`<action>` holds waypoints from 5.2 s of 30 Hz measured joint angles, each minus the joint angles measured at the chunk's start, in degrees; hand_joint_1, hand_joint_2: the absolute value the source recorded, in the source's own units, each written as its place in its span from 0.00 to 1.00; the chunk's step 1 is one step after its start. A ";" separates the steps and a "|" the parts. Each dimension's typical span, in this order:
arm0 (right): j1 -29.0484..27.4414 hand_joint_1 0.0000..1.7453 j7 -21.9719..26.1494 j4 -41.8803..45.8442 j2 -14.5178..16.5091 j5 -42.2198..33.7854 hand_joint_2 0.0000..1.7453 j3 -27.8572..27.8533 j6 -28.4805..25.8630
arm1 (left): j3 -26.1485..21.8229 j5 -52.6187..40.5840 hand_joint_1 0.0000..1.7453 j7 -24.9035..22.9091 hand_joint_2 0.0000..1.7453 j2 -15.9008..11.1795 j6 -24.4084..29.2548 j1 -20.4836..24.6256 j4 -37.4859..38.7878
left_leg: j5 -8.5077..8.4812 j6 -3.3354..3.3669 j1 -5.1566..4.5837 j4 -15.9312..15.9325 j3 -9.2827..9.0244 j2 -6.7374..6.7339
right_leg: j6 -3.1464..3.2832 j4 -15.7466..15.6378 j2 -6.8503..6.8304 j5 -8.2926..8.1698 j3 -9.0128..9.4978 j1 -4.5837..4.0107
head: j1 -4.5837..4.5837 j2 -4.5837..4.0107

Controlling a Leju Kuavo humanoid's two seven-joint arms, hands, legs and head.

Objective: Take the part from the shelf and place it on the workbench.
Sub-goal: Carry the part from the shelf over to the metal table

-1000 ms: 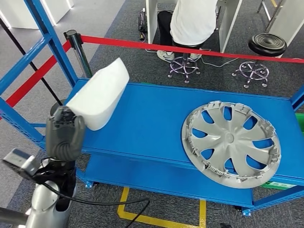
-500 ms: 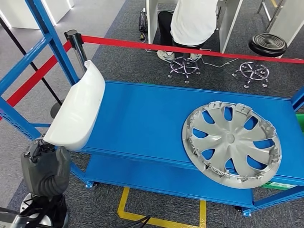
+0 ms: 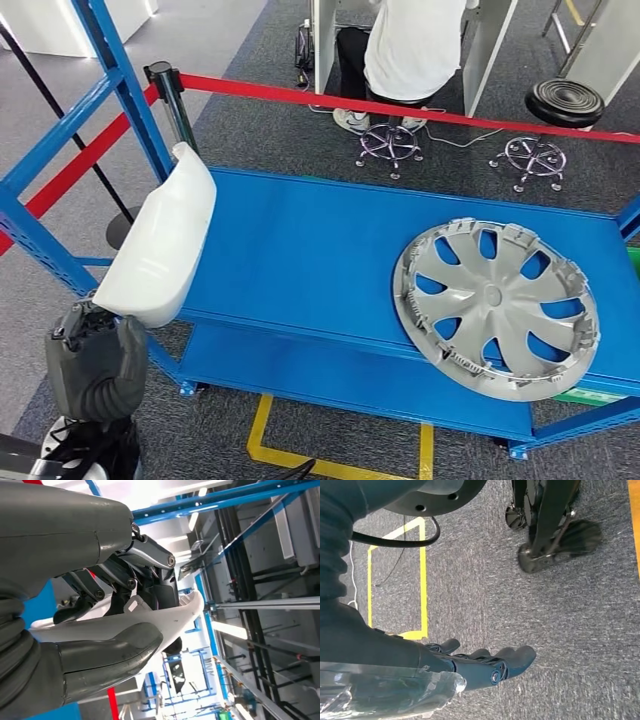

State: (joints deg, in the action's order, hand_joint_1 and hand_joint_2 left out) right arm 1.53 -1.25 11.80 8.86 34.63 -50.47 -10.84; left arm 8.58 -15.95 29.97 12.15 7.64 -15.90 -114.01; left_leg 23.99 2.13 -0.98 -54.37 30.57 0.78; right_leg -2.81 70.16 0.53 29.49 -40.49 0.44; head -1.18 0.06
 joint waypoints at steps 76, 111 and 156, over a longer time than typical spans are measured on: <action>2.92 0.00 19.58 2.13 2.68 -4.23 1.00 -12.13 -13.71 | -6.79 1.33 1.00 3.53 1.00 1.23 -7.48 -3.07 -1.15 | 6.15 -4.81 0.55 -11.51 8.55 -1.02 | 3.01 -12.90 0.72 -2.92 9.61 0.01 | -1.01 0.01; 4.89 0.00 24.02 2.10 6.25 -7.91 1.00 -16.81 -13.65 | -1.57 10.59 1.00 -8.89 1.00 2.84 -7.71 0.83 1.03 | 6.77 -4.47 1.08 -13.84 5.36 -0.68 | 2.52 -11.68 4.06 -5.92 5.46 0.26 | -0.32 0.01; 4.96 0.00 25.92 2.08 6.35 -7.49 1.00 -16.82 -13.62 | 2.24 -1.93 1.00 -0.81 1.00 -0.45 -5.98 0.27 1.77 | 2.36 -1.68 1.25 -1.16 -0.26 -3.80 | -0.62 3.22 -0.51 0.18 -2.18 0.24 | 1.26 0.01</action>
State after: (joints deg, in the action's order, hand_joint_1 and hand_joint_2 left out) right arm 6.49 24.68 13.88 15.21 27.15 -67.29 -24.46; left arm 10.82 -17.88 29.16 11.70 1.66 -15.63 -112.24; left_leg 26.34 0.45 0.27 -55.53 30.31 -3.02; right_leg -3.43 73.38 0.02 29.67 -42.67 0.68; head 0.08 0.07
